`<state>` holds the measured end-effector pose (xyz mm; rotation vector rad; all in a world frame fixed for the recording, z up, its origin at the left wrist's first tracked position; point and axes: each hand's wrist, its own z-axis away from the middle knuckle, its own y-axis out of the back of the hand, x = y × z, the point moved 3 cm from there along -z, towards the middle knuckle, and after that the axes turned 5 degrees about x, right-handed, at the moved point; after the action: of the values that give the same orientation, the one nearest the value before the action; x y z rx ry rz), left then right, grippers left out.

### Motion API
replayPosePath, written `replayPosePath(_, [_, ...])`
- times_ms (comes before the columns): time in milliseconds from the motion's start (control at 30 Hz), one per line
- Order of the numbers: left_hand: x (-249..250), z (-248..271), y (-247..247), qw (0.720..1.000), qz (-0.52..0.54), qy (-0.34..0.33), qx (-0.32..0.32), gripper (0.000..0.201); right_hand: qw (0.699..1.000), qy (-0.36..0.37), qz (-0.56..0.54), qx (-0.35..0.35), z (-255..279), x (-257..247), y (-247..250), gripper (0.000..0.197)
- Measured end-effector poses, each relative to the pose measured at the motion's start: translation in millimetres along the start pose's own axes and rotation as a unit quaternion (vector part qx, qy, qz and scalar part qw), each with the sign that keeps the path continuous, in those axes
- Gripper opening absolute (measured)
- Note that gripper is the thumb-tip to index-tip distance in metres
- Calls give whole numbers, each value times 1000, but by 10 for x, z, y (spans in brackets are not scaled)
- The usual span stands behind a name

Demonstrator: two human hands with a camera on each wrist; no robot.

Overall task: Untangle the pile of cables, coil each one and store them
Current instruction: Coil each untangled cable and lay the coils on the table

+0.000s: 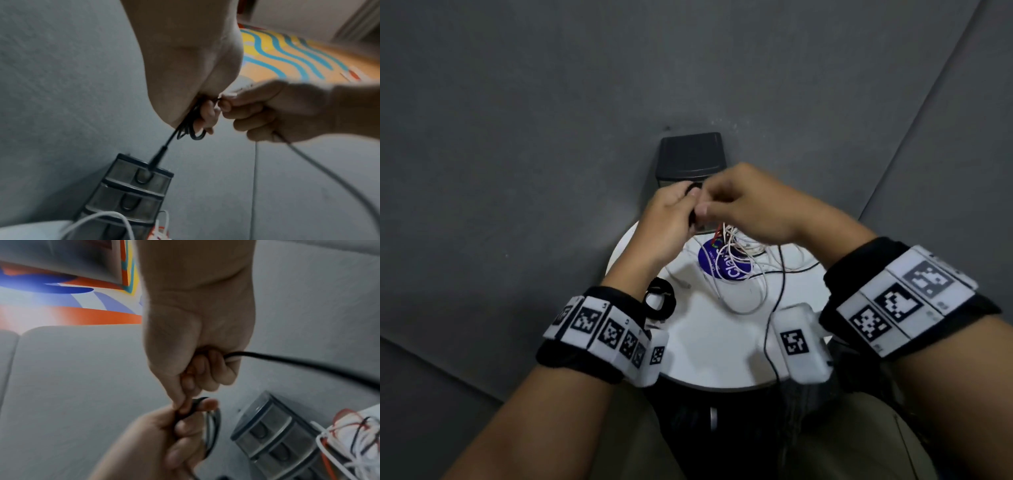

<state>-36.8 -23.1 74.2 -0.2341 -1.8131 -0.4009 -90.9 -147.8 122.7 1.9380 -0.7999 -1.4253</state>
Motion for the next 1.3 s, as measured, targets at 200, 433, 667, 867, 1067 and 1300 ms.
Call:
replayPosePath(200, [162, 65, -6, 983, 149, 50, -95, 48, 978, -20, -100, 183, 35, 292, 169, 23])
replayPosePath(433, [319, 68, -7, 965, 247, 36, -79, 39, 969, -109, -198, 103, 143, 326, -155, 31])
replayPosePath(667, [125, -62, 35, 993, 117, 7, 22, 22, 993, -77, -73, -55, 127, 74, -214, 30])
replayPosePath(867, [178, -1, 128, 999, 0, 16, -43, 39, 978, -47, -195, 64, 77, 2, 124, 20])
replayPosePath(1067, [333, 49, 111, 975, 173, 29, -134, 38, 969, -28, -181, 167, 39, 161, 176, 26])
replayPosePath(1300, [469, 14, 63, 957, 284, 8, -50, 30, 958, -136, -252, 3, 154, 95, -191, 29])
